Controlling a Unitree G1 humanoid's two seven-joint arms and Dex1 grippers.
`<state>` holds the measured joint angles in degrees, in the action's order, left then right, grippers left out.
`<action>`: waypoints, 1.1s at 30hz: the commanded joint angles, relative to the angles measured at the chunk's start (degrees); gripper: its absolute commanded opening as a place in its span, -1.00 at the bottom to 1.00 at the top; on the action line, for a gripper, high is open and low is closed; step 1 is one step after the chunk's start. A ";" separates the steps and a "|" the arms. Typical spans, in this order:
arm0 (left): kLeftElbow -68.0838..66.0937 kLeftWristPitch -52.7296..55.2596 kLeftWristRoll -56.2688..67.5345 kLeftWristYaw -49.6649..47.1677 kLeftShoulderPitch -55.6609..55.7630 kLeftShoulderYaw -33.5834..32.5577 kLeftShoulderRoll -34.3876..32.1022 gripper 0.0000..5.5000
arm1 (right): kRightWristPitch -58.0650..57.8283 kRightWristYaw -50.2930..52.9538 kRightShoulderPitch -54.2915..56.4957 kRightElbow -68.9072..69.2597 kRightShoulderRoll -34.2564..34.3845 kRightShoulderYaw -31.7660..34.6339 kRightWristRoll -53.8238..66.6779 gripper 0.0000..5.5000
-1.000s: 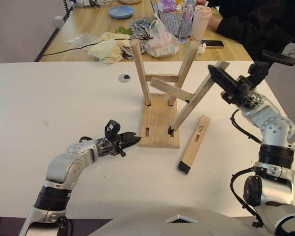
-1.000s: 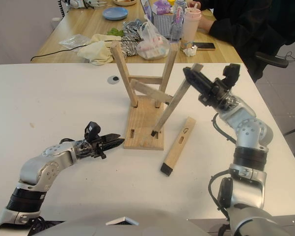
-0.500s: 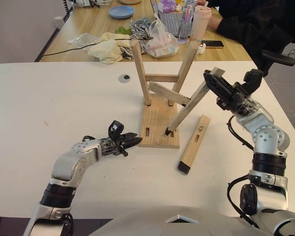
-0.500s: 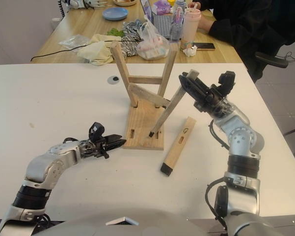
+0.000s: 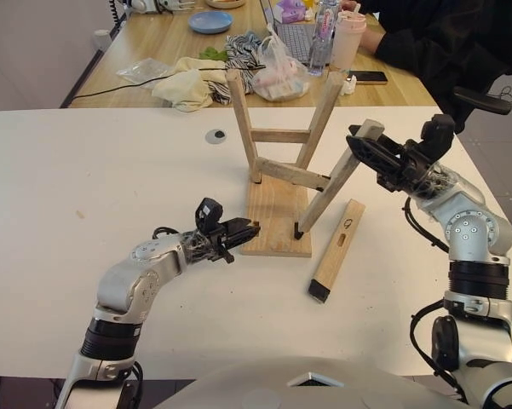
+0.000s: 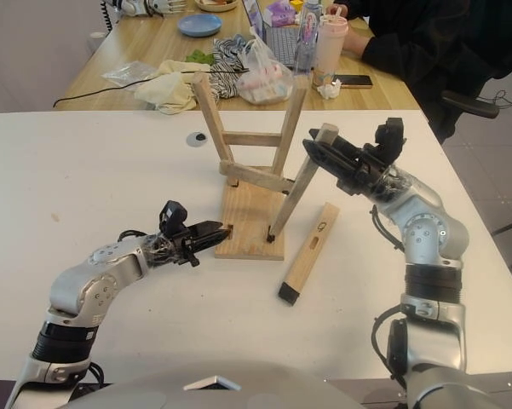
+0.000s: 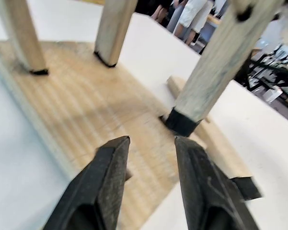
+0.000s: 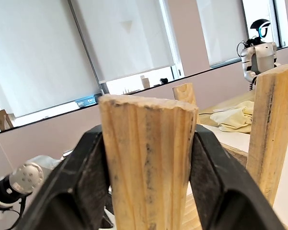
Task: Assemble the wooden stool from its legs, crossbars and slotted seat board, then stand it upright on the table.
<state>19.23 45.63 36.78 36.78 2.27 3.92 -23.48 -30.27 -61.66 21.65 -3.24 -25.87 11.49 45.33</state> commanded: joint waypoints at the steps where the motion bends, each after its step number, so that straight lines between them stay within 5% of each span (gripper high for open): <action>1: -1.46 1.32 -4.25 -4.22 0.39 2.22 -0.07 -0.38 | 0.35 -0.15 -1.80 0.65 -2.85 -2.44 -4.26 -0.24; 8: -5.10 1.78 -15.29 -6.22 -6.58 12.90 -4.74 -0.68 | 0.96 0.27 -3.33 1.84 -3.97 -3.74 -4.57 -0.24; 15: -5.07 2.34 -16.37 -6.53 -9.26 14.37 -6.71 -1.00 | 3.70 1.11 -3.27 2.45 -4.41 -3.83 -5.70 -0.24; 33: -5.88 -0.02 -16.06 -7.53 -12.19 14.58 -5.77 -1.00 | 5.61 -4.51 -0.05 2.88 -8.02 -7.69 -7.88 -0.24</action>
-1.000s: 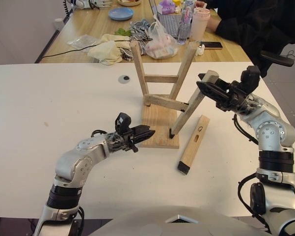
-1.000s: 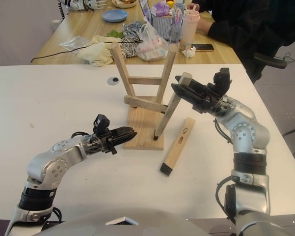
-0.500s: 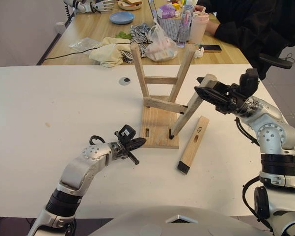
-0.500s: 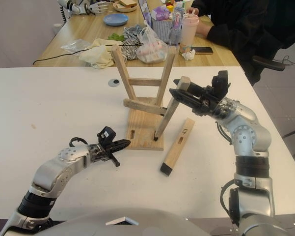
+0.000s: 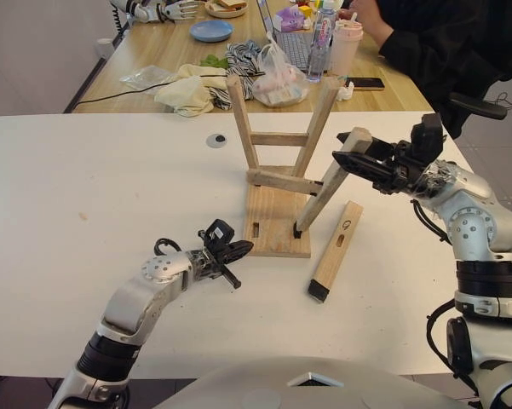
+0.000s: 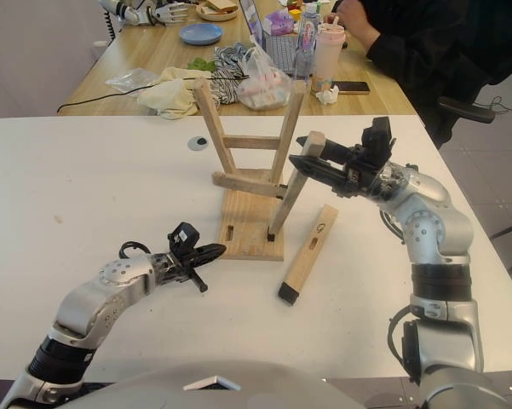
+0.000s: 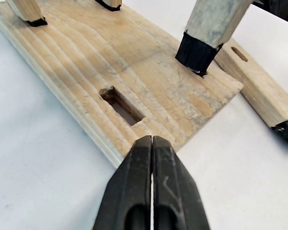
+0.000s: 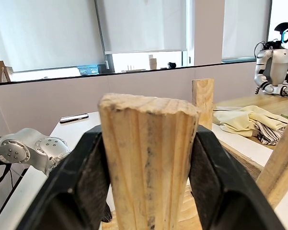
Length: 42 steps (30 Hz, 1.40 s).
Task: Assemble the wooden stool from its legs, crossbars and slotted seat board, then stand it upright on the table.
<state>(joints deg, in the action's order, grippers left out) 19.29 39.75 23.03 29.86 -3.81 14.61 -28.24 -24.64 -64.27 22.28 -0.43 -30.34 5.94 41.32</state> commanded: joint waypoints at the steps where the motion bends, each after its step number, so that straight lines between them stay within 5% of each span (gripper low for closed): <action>1: -6.04 5.76 -2.30 -0.59 -6.07 3.93 -0.91 -1.00 | -0.01 -3.07 -1.18 0.20 -4.38 -2.54 -4.31 -0.24; 11: -5.65 4.88 -1.88 -1.43 -7.57 3.13 0.36 -1.00 | -1.83 -4.72 -7.93 5.86 -7.76 -5.60 -4.50 -0.24; 19: -4.54 4.47 -0.85 -3.28 -8.25 3.62 3.86 -1.00 | -6.58 -2.65 -10.45 5.32 -12.75 -15.72 -11.35 -0.24; 25: -3.44 6.39 0.60 -5.13 -7.59 2.46 6.09 -1.00 | 0.13 -5.08 -6.41 -1.80 -13.50 -18.59 -15.09 -0.24; 32: -1.61 9.15 2.18 -6.19 -6.94 1.80 6.40 -1.00 | 7.46 -8.44 -3.74 -5.66 -13.93 -20.42 -21.90 0.19; 36: 5.04 12.35 7.47 -7.17 -7.92 -3.74 6.62 -1.00 | 3.31 -2.05 -6.23 -4.82 -14.10 -15.33 -22.63 0.19; 42: 21.60 21.90 25.15 -6.92 -5.07 -22.04 1.97 -1.00 | -12.39 9.66 -12.53 2.92 -13.61 -6.05 -19.30 0.52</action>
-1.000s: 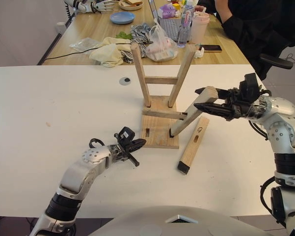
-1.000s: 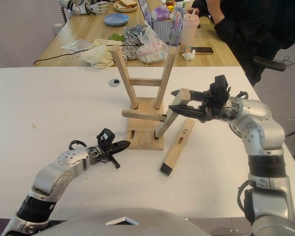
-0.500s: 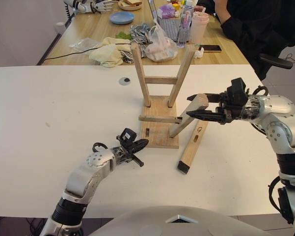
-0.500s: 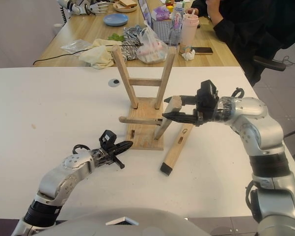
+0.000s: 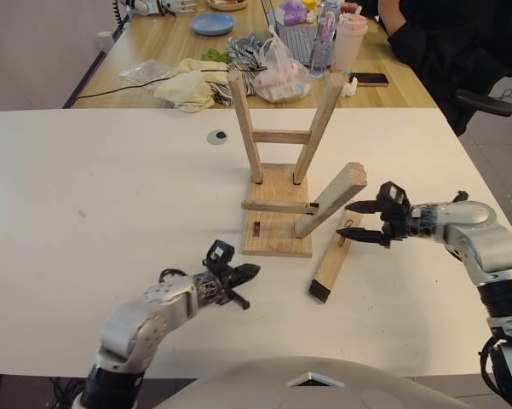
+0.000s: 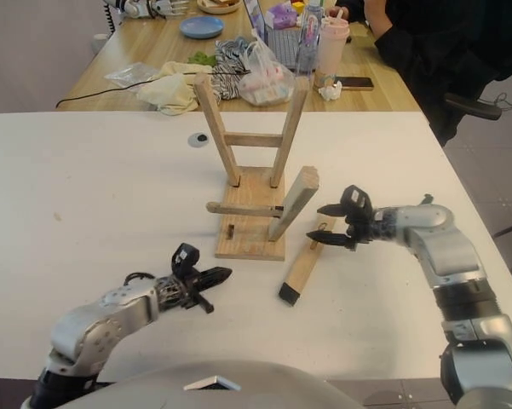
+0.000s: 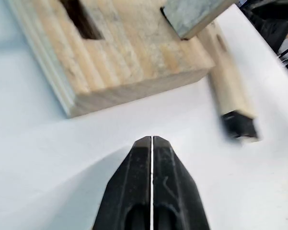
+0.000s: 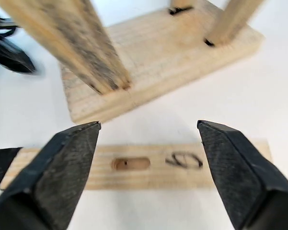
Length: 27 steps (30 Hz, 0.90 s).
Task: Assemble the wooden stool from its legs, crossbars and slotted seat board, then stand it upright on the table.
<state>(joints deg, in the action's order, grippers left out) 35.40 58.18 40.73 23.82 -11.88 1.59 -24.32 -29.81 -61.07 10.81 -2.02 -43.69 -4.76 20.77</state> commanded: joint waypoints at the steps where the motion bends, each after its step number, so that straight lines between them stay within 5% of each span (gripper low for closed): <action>1: 5.41 3.94 9.92 -1.67 3.70 -12.46 -2.16 -1.00 | -10.68 9.28 -1.27 7.07 0.30 6.32 1.89 0.55; 5: 3.46 3.39 12.30 -7.49 2.16 -20.33 -0.46 -1.00 | -21.33 18.65 -1.30 16.16 4.15 7.67 3.14 0.55; 15: 11.60 -0.99 15.84 -16.29 -0.78 -15.90 7.88 -1.00 | -32.99 27.29 -6.27 28.13 3.81 2.33 1.34 0.55; 21: 10.40 -0.56 18.13 -16.93 4.66 -13.83 4.69 -1.00 | -18.21 24.77 -10.53 20.99 -0.64 -10.34 -9.02 0.55; 27: 6.56 0.45 18.71 -13.22 7.25 -12.92 -1.72 -1.00 | 6.03 17.49 2.72 -6.94 -1.67 -14.91 -17.95 0.55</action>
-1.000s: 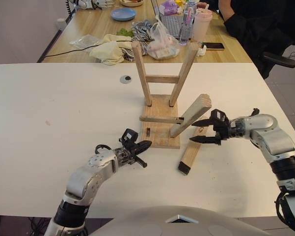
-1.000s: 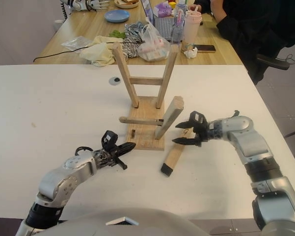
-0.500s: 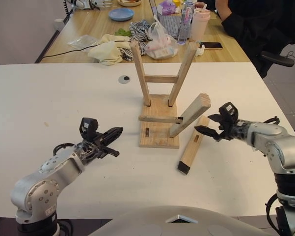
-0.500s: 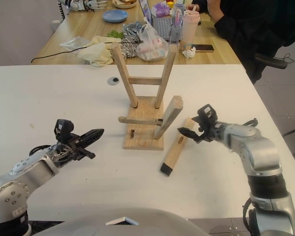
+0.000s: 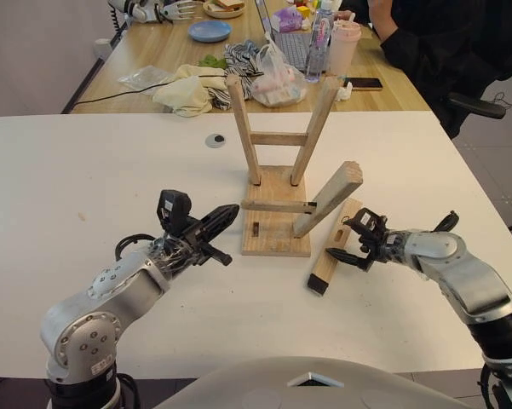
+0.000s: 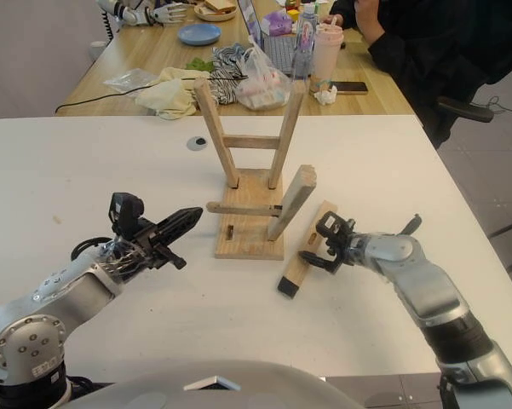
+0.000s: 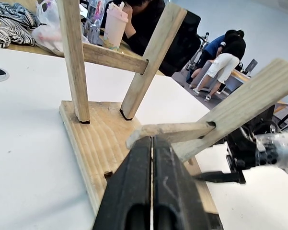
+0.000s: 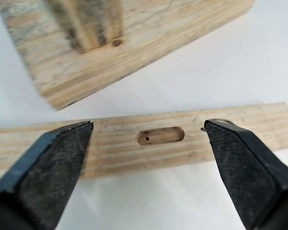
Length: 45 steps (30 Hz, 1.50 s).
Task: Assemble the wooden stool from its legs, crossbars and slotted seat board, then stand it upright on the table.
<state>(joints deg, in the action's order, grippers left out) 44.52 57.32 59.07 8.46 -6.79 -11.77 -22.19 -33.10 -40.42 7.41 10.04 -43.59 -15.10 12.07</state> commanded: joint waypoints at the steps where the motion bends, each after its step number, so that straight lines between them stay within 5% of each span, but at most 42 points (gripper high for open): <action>1: -3.25 1.51 0.61 2.82 2.56 0.26 -4.85 -1.00 | 13.10 -4.27 8.44 -22.97 -1.72 -6.16 -11.34 0.55; 6: -6.59 2.64 0.79 5.80 4.34 -0.46 -9.93 -1.00 | 21.37 -8.15 13.31 -29.62 -1.12 -8.16 -15.46 0.55; 15: -12.88 4.61 -0.67 13.26 3.71 -4.66 -20.86 -1.00 | 11.63 -6.21 1.53 -8.52 -3.41 -3.20 -15.32 0.55; 21: -28.74 -6.13 -23.04 11.31 9.76 4.18 -25.93 -1.00 | 7.44 3.10 3.49 -10.21 4.81 5.72 -12.12 0.55; 26: -30.90 -9.66 -26.65 9.63 9.49 3.64 -18.99 -0.83 | 6.46 6.28 10.78 -17.59 10.35 12.30 -7.40 0.57; 29: -30.88 -12.19 -28.43 7.21 10.06 4.17 -13.51 -0.69 | 0.01 11.97 11.56 -18.19 15.27 22.30 0.05 0.66; 36: -23.49 -17.52 -26.86 0.36 3.89 0.92 1.66 -0.32 | -24.09 26.49 1.75 0.39 25.63 34.86 9.74 0.96; 42: -23.56 -19.40 -23.53 -4.88 8.19 -5.47 8.33 -0.27 | -39.48 30.00 2.27 6.58 30.83 31.00 12.47 0.96; 45: -24.43 -20.19 -25.33 -4.76 9.42 -2.54 9.79 -0.27 | -40.14 28.91 5.24 3.14 29.34 27.82 12.21 0.96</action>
<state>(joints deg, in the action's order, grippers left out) 20.90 37.43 35.02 3.77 1.45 -16.64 -13.41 -72.58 -11.06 9.82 15.40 -13.94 14.94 24.47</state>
